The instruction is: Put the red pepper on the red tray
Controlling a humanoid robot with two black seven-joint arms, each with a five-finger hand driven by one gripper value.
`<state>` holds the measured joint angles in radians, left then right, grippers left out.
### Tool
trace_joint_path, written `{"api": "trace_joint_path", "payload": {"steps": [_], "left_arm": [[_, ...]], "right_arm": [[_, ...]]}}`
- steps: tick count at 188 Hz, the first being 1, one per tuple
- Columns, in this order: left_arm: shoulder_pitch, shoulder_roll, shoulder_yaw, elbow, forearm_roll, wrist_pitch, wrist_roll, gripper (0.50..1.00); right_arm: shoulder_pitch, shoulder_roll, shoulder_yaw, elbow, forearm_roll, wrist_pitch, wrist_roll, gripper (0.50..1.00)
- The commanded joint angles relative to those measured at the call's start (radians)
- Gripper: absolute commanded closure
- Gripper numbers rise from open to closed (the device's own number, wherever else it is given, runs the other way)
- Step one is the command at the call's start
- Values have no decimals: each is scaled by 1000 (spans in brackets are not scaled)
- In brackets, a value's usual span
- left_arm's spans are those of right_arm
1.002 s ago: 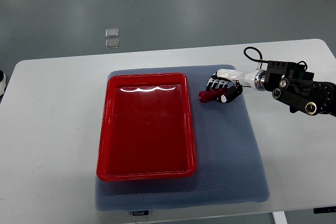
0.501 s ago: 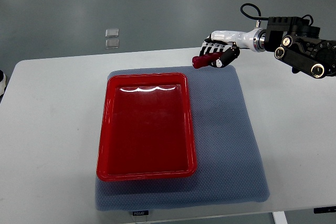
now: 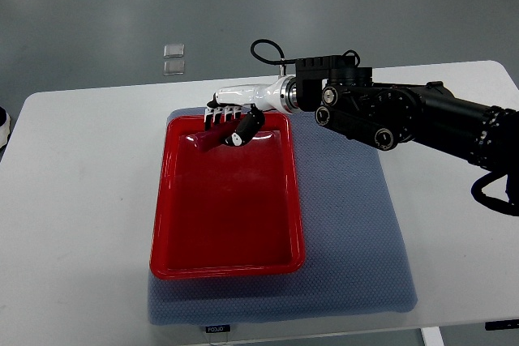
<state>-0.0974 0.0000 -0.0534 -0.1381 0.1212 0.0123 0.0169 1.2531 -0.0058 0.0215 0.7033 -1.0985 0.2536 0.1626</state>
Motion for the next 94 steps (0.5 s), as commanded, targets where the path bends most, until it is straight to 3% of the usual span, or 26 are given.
{"api": "trace_joint_path", "payload": {"steps": [1,81,87,94], "left_arm": [[1,0,1,0,0,0,0,500],[4,0,0,2,0,0,0,500],[4,0,-2,2,0,0,0,500],[4,0,-2,2,0,0,0,500]], "right_arm": [[-35,6,-9,-10,-3,-14,0,1000],[-115,6,-37,-30,-9,-53,3,1000],[-116,6,-37,-30,-9,-54,3,965],[-121,6,-35,-30,-8,-56,5,873]]}}
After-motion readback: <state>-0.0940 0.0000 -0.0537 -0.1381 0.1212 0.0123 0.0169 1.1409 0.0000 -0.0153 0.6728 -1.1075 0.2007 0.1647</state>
